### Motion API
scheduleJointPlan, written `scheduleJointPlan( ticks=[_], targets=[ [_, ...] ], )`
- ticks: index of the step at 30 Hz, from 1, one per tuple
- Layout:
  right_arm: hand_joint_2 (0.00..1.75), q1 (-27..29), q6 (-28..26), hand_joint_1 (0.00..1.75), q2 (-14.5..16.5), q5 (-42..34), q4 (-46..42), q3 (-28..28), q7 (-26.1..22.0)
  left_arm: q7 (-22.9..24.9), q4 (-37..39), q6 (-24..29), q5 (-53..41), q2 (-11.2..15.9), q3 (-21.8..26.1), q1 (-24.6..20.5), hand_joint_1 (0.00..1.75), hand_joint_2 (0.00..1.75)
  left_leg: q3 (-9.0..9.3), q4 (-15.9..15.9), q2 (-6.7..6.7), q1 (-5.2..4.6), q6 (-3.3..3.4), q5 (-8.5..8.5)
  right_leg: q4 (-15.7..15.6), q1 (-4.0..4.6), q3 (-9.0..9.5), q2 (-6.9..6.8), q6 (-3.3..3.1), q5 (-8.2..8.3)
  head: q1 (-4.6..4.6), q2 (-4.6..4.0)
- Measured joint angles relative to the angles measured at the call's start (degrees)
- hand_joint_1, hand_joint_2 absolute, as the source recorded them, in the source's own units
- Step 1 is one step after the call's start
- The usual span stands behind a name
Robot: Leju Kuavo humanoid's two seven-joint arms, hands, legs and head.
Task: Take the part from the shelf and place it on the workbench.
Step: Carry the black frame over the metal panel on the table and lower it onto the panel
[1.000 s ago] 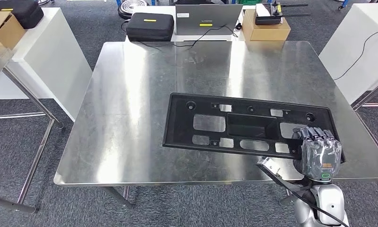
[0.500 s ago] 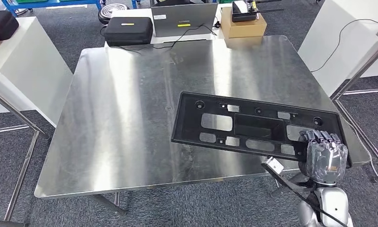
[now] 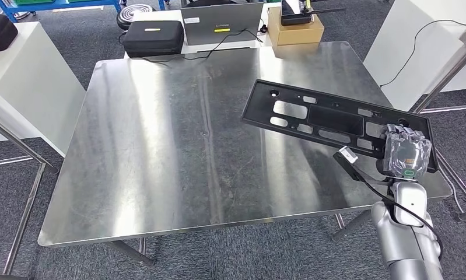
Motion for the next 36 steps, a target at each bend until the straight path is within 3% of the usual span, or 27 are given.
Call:
scheduleJointPlan(
  ticks=[9, 17, 25, 36],
  targets=[
    [1.75, -16.51, 0.00, 1.75, -0.95, 5.94, 19.39, 0.07, 4.72, -0.87, -0.01, -0.84, -0.37, 0.29, -1.13, -0.17, 0.00, 1.75, -0.24, 0.21, -0.13, -0.43, 0.01, -0.01, -0.03, -0.24, -0.03, -0.14, 0.04, 0.03, 0.01, 0.00],
    [1.75, -26.42, 0.03, 1.75, -0.72, 8.42, 32.80, 1.79, 11.51, -0.67, -0.01, -1.44, -1.03, 0.63, -2.27, -0.29, 0.00, 1.75, -0.42, 0.27, -0.24, -0.47, 0.02, -0.01, -0.05, -0.28, -0.15, -0.19, 0.07, 0.03, -0.01, 0.00],
    [1.75, -30.35, 0.42, 1.75, 1.23, 8.52, 38.56, 5.26, 15.59, -0.30, -0.02, -1.68, -1.31, 0.66, -2.76, -0.53, 0.00, 1.75, -0.55, 0.25, -0.25, -0.47, 0.05, -0.04, -0.06, -0.26, -0.28, -0.21, 0.08, 0.03, 0.00, 0.00],
    [1.75, -32.34, 1.73, 1.75, 7.74, 8.54, 41.05, 14.01, 18.15, 0.75, -0.02, -1.08, -0.71, 0.50, -2.80, -0.93, 0.00, 1.75, -0.50, 0.25, -0.36, -0.43, 0.04, -0.03, -0.05, -0.21, -0.24, -0.33, 0.07, 0.03, -0.01, 0.00]
  ],
)
